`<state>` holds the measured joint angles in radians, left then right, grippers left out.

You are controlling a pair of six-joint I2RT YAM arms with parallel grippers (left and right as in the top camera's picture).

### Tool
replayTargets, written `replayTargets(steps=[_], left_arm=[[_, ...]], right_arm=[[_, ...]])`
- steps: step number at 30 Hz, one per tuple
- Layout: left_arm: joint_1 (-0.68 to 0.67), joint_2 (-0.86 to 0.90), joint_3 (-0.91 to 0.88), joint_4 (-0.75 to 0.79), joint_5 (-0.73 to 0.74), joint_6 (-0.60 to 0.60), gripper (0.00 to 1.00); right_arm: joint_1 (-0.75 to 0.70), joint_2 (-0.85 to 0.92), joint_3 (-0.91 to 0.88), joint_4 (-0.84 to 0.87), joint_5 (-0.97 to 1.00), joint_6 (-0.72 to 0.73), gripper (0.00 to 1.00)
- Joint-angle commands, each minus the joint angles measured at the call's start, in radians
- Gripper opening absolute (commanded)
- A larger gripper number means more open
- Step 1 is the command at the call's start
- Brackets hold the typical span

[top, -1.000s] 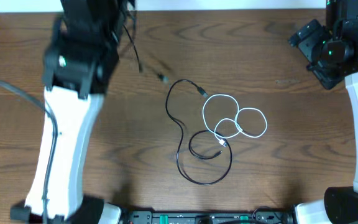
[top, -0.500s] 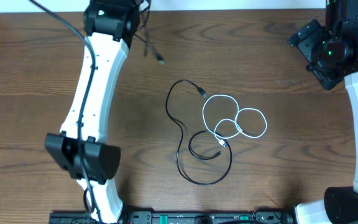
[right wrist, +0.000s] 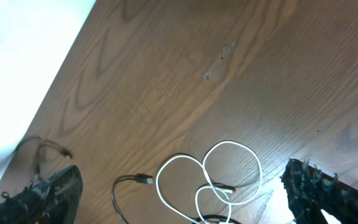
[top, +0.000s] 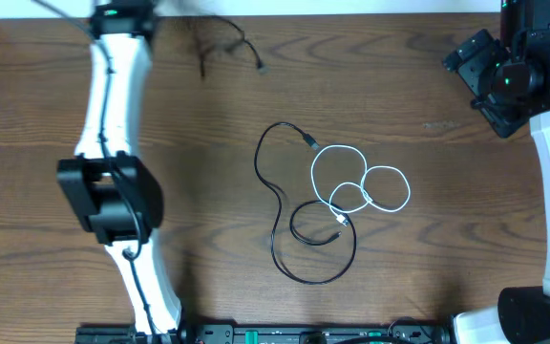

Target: Untangle cables

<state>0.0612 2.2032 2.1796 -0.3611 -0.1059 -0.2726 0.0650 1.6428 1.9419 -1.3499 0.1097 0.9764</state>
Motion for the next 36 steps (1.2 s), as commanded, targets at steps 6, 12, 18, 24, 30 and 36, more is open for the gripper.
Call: replayTargets(steps=[6, 12, 18, 24, 30, 36], left_arm=[[0.245, 0.004, 0.027, -0.23, -0.172, 0.085, 0.73], [0.255, 0.004, 0.02, -0.392, 0.024, 0.084, 0.75], [0.214, 0.013, -0.067, -0.46, 0.199, -0.053, 0.75], [0.185, 0.057, -0.118, -0.518, 0.139, -0.103, 0.75], [0.156, 0.18, -0.124, -0.493, 0.139, -0.104, 0.74], [0.149, 0.253, -0.124, -0.465, 0.088, -0.144, 0.65]], right_arm=[[-0.004, 0.0, 0.006, -0.002, 0.019, -0.005, 0.99], [-0.004, 0.0, 0.006, -0.002, 0.019, -0.005, 0.99], [-0.004, 0.0, 0.006, -0.002, 0.019, -0.005, 0.99], [-0.004, 0.0, 0.006, -0.002, 0.019, -0.005, 0.99], [-0.004, 0.0, 0.006, -0.002, 0.019, -0.005, 0.99], [-0.004, 0.0, 0.006, -0.002, 0.019, -0.005, 0.99]])
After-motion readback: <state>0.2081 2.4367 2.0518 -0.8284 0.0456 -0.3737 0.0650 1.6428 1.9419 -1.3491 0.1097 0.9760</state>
